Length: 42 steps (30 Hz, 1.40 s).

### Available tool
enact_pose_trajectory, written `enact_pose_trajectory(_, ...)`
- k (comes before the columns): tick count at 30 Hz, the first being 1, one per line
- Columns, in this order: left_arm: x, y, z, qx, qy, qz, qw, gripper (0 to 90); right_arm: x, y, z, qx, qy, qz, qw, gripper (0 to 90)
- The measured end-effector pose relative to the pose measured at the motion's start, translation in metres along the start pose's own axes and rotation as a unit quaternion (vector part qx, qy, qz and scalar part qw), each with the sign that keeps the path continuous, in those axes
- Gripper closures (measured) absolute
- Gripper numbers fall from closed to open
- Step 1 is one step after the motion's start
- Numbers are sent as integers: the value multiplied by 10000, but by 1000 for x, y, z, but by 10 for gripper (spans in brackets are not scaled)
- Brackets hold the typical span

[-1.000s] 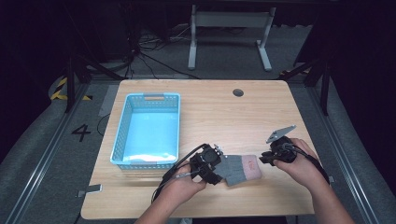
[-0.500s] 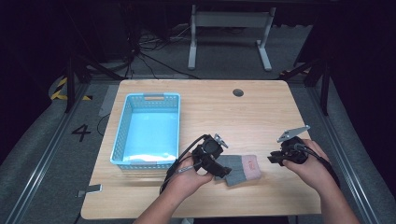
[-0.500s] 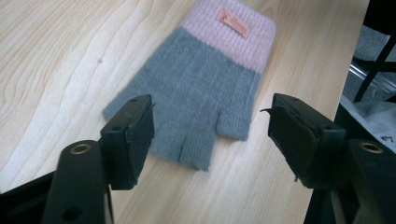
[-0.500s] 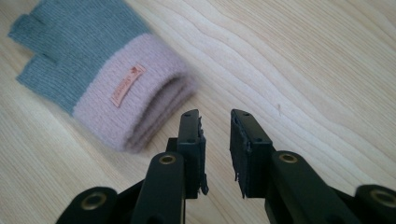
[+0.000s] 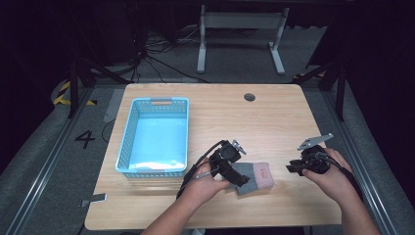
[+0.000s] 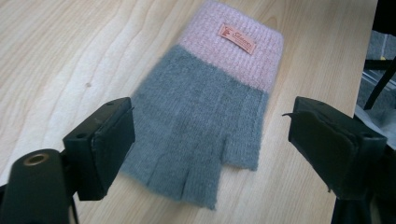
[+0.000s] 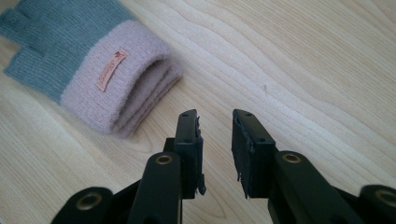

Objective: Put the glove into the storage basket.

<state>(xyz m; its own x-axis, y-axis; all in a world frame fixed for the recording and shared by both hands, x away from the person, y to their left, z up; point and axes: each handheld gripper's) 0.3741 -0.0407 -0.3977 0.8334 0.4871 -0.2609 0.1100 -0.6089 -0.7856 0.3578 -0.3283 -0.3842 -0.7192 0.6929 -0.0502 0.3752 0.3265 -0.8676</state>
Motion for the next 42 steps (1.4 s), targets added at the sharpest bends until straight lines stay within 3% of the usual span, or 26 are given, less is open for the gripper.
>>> enact_pose_trajectory(3, -1, 8, -1, 82, 94, -104, 9999, 104, 0, 1, 0, 14, 13, -18, 10000, 717)
enact_pose_trajectory(6, -2, 17, -1, 50, 116, -81, 9999, 104, 1, 2, 0, 7, -9, -32, 10000, 714)
enact_pose_trajectory(13, -6, 38, -3, 186, 230, -252, 9992, 103, 1, 1, 0, -17, -5, -49, 10000, 705)
enact_pose_trajectory(20, -7, 54, -1, 413, 352, -615, 9966, 108, 2, 4, 0, 22, -27, -141, 9999, 696)
enact_pose_trajectory(30, -12, 62, 0, 533, 517, -860, 9935, 98, 3, 5, 0, 19, -49, -211, 9998, 687)
enact_pose_trajectory(42, -12, 63, -1, 594, 516, -817, 9935, 117, 1, 2, 1, -60, -1, -153, 9999, 687)
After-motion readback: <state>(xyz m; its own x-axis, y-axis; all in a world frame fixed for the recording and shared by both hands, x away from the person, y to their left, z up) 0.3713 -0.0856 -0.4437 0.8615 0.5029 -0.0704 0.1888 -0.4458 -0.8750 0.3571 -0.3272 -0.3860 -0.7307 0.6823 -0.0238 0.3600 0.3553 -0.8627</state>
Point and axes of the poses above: each handheld gripper's, and its own axes: y roughly forward along the jaws, z roughly out of its underside, x roughly to its left, and after that the axes turned 6 degrees about -y, right-handed
